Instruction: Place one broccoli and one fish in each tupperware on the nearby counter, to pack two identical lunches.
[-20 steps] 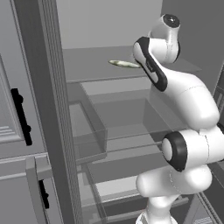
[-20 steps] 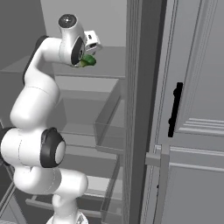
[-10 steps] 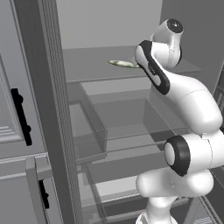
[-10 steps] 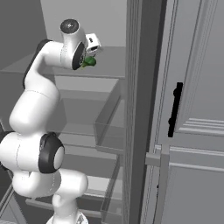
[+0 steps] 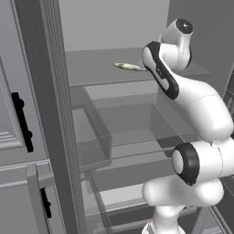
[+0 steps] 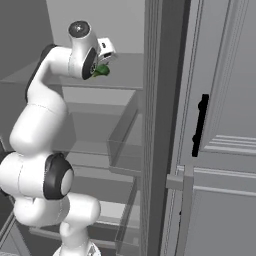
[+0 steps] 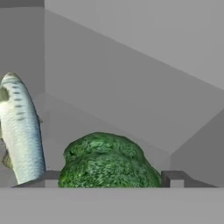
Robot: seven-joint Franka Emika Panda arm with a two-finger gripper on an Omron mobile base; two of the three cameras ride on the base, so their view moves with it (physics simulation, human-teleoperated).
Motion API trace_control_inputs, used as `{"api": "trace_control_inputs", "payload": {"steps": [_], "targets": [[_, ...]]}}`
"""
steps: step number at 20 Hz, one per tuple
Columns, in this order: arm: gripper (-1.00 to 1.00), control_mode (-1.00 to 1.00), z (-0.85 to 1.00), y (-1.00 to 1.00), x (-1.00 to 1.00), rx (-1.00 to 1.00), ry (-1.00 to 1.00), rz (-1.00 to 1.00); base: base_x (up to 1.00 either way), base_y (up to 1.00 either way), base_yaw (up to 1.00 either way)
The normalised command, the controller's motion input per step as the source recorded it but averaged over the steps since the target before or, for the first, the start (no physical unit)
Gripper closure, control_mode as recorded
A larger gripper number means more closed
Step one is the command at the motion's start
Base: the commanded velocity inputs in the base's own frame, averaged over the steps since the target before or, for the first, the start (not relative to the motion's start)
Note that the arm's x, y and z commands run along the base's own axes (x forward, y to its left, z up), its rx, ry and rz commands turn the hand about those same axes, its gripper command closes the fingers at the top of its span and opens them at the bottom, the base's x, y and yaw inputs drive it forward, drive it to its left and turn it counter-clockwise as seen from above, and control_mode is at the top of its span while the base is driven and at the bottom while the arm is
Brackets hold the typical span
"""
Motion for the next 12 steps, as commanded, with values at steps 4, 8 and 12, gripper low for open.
{"api": "trace_control_inputs", "payload": {"steps": [4, 8, 12], "targets": [[1.00, -1.00, 0.44, 0.00, -0.99, 0.00, 0.00, -0.04, 0.00, 0.00, 0.00], [1.00, -1.00, 0.31, 0.06, -0.99, -0.01, 0.05, -0.02, 0.00, 0.00, 0.00], [1.00, -1.00, -0.32, 0.12, -1.00, -0.01, 0.00, 0.01, 0.00, 0.00, 0.00]]}}
